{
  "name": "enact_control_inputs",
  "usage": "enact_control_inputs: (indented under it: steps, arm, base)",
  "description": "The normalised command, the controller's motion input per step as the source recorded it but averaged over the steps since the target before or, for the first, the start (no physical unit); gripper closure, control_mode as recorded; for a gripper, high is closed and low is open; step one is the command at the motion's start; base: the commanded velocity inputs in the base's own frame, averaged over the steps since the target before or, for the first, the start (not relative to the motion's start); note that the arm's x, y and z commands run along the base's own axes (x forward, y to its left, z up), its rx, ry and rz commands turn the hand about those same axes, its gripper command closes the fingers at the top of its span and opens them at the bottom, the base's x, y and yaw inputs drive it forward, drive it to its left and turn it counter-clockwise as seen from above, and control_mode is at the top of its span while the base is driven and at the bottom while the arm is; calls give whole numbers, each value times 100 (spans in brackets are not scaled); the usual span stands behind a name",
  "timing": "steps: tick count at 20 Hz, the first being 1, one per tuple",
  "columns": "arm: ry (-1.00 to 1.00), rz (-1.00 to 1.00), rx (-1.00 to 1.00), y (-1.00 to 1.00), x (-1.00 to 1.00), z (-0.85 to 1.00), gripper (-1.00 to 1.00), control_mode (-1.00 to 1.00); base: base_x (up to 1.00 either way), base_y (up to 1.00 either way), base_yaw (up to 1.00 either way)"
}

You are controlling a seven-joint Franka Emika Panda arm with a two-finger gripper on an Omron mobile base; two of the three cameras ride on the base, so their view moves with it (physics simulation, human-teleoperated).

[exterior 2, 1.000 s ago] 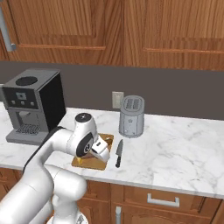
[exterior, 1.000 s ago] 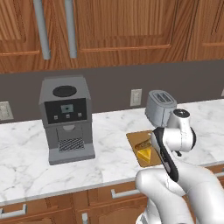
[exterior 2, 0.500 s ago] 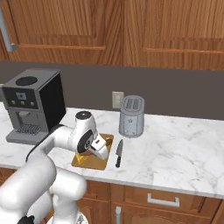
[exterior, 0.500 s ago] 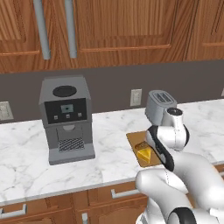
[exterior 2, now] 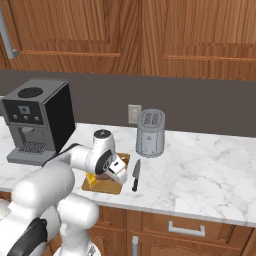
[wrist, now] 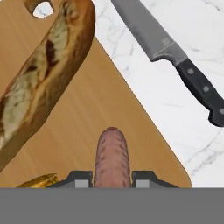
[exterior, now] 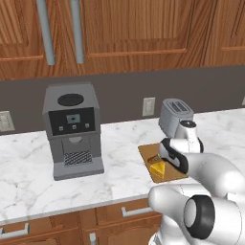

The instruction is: Retrieve the sausage and cheese from the fridge and place them on the cutting board on the counter.

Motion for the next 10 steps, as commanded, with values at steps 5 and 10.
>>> enact_control_inputs:
  steps: [5, 10]
  arm:
    - [0, 0, 0, 3, 0, -52, 100, -100]
    - [0, 0, 0, 12, 0, -33, 100, -100]
  base:
    - [0, 0, 0]
    - [0, 0, 0]
